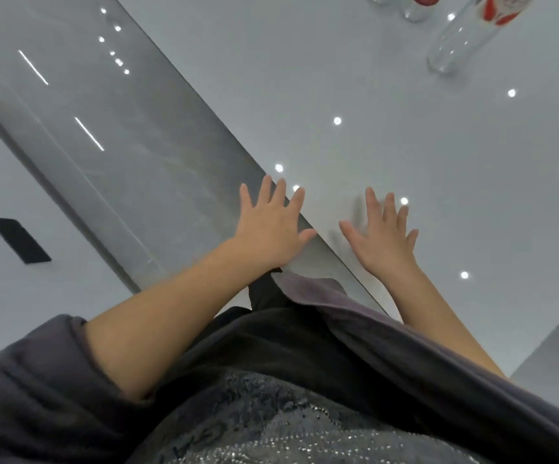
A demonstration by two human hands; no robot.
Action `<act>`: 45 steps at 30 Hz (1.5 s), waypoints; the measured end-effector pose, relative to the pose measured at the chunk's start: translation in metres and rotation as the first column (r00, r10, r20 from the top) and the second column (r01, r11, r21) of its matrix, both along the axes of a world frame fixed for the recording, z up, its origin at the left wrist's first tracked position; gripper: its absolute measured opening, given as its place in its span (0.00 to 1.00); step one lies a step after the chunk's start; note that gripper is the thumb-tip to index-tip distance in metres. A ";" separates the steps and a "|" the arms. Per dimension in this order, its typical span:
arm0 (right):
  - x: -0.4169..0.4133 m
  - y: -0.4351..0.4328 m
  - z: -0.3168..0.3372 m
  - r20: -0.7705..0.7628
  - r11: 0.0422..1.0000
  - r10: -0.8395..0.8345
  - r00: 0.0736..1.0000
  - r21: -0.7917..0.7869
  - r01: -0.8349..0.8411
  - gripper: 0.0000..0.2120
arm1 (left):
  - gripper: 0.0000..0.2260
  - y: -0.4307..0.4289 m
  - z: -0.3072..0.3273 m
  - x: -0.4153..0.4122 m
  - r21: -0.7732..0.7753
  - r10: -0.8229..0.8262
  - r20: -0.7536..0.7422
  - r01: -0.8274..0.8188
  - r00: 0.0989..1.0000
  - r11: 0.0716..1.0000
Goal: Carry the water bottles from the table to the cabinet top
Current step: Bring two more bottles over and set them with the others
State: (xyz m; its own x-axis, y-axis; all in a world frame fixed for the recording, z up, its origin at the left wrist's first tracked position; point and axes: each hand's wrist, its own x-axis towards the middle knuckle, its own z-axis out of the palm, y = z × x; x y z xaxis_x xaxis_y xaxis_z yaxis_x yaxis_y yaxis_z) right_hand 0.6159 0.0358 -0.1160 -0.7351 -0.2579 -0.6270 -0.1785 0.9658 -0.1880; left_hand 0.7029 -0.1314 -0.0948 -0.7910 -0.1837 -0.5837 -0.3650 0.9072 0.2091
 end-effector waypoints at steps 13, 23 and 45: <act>-0.129 -0.122 0.017 -0.074 0.889 -0.451 0.889 -0.119 0.442 0.36 | 0.33 -0.137 -0.020 -0.151 0.117 -0.176 -0.036 0.179 0.984 0.977; -0.207 -0.167 -0.001 0.025 0.372 -0.905 0.425 -0.441 0.817 0.45 | 0.38 -0.196 -0.034 -0.300 0.270 -0.385 -0.117 0.402 0.916 0.875; -0.277 -0.142 -0.021 0.093 -0.065 -0.996 0.004 -0.726 0.685 0.29 | 0.29 -0.178 -0.050 -0.429 0.702 0.137 -0.297 0.119 0.945 0.703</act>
State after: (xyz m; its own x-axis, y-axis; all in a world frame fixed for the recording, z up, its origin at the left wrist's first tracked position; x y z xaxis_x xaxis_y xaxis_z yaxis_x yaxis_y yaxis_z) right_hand 0.3389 -0.1058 -0.1370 -0.6365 0.7070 -0.3081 0.5236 0.1028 -0.8457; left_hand 0.2737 -0.3092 -0.1451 -0.9472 0.1700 -0.2719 -0.1736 0.4413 0.8804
